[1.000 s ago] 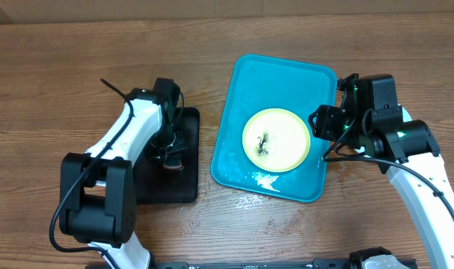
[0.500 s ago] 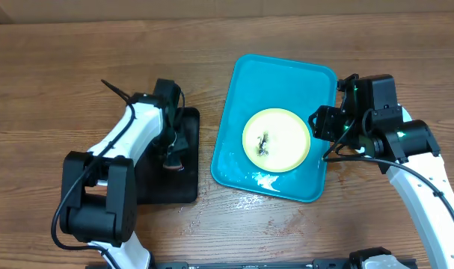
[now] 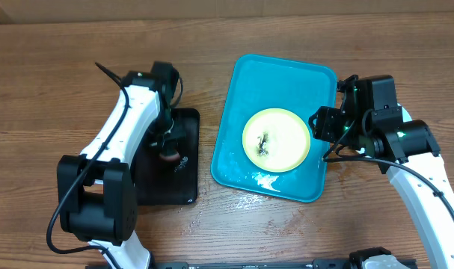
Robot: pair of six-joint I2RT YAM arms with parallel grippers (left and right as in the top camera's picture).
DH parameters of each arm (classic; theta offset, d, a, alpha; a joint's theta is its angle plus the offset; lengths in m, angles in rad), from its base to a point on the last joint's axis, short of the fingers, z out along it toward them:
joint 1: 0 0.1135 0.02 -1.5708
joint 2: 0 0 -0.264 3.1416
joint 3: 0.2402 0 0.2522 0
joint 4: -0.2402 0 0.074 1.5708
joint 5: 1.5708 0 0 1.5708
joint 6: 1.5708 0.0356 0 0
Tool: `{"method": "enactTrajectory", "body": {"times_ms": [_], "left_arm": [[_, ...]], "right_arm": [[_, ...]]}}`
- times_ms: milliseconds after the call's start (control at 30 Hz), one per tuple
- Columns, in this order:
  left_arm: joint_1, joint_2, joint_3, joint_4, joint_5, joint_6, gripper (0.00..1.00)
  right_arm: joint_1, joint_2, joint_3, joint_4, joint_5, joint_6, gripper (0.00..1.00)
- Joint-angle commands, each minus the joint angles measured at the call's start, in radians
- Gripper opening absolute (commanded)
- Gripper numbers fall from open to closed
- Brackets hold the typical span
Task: Clean dirty plates on tray and stack at the side
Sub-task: 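Carry the sponge with the left gripper onto the yellow plate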
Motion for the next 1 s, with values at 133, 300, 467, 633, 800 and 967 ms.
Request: {"method": "enactTrajectory", "body": {"times_ms": [133, 300, 467, 633, 800, 967], "left_arm": [[-0.002, -0.013, -0.097, 0.056, -0.008, -0.002, 0.04], [-0.002, -0.013, -0.280, 0.245, -0.012, -0.019, 0.04], [-0.002, -0.013, -0.354, 0.357, -0.074, -0.008, 0.04], [-0.002, -0.014, -0.320, 0.325, -0.080, 0.012, 0.04], [0.000, -0.020, -0.195, 0.204, -0.060, 0.011, 0.04], [0.002, -0.035, 0.058, 0.017, -0.023, 0.013, 0.04]], "right_arm": [[0.006, -0.003, 0.005, -0.001, 0.021, -0.010, 0.49], [0.005, 0.003, 0.005, -0.004, 0.144, 0.012, 0.48], [0.005, 0.051, 0.005, 0.000, 0.164, 0.039, 0.53], [0.005, 0.142, 0.005, -0.004, 0.163, 0.040, 0.55], [0.003, 0.217, 0.005, 0.003, 0.156, 0.055, 0.55], [-0.002, 0.266, 0.005, 0.053, 0.156, 0.049, 0.56]]}}
